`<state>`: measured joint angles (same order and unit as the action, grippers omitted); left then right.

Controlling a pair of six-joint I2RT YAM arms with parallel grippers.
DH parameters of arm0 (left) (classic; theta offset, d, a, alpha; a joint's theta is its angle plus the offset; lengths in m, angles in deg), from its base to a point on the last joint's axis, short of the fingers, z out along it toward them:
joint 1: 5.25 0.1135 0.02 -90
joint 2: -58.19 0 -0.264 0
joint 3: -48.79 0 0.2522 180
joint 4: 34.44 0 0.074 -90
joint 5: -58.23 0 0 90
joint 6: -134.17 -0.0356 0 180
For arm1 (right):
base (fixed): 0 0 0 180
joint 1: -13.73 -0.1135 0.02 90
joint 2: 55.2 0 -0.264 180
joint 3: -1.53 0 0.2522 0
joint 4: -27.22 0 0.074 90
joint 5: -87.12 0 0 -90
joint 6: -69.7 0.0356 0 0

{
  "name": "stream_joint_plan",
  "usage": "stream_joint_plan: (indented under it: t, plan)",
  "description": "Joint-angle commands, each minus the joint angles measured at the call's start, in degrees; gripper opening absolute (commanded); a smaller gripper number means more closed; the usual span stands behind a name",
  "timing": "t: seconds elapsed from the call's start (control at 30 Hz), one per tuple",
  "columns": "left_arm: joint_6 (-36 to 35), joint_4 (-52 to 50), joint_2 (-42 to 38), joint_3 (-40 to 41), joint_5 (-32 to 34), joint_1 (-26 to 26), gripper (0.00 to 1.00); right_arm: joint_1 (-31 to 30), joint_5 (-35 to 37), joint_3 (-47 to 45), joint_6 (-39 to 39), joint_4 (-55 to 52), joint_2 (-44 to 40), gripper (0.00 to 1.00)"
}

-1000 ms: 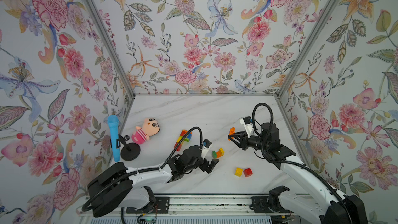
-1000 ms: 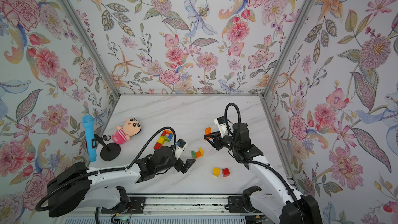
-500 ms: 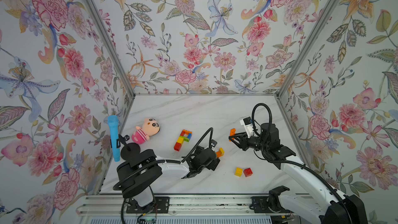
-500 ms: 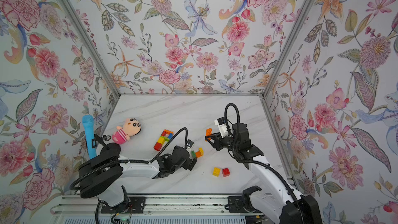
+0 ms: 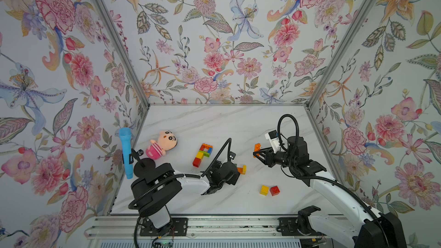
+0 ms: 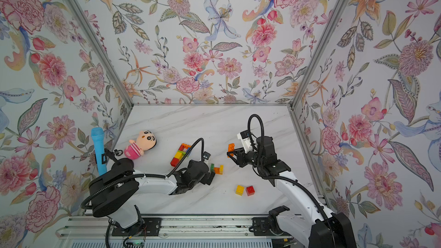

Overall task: Assemble the letter p with lego
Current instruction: Adjust the lego brick at the center of the board, then assemble the lego brick with the lego brick.

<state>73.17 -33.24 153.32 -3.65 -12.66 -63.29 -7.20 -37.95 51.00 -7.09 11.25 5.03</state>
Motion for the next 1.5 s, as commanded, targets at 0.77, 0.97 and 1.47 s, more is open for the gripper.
stream_joint_plan:
  t: [0.77, 0.97, 1.47]
  plan:
    - [6.3, 26.7, -31.6, 27.9, -11.9, 16.4, 0.99, -23.6, 29.5, 35.1, -14.8, -46.0, 30.3, 0.02]
    - [7.8, 35.5, -28.2, 30.5, -17.9, 17.2, 0.99, -24.8, 30.2, 41.3, -18.2, -53.5, 36.9, 0.01]
    - [11.4, 50.4, -18.1, 31.6, -22.8, 14.7, 0.96, -25.7, 31.7, 49.1, -21.1, -59.5, 45.7, 0.02]
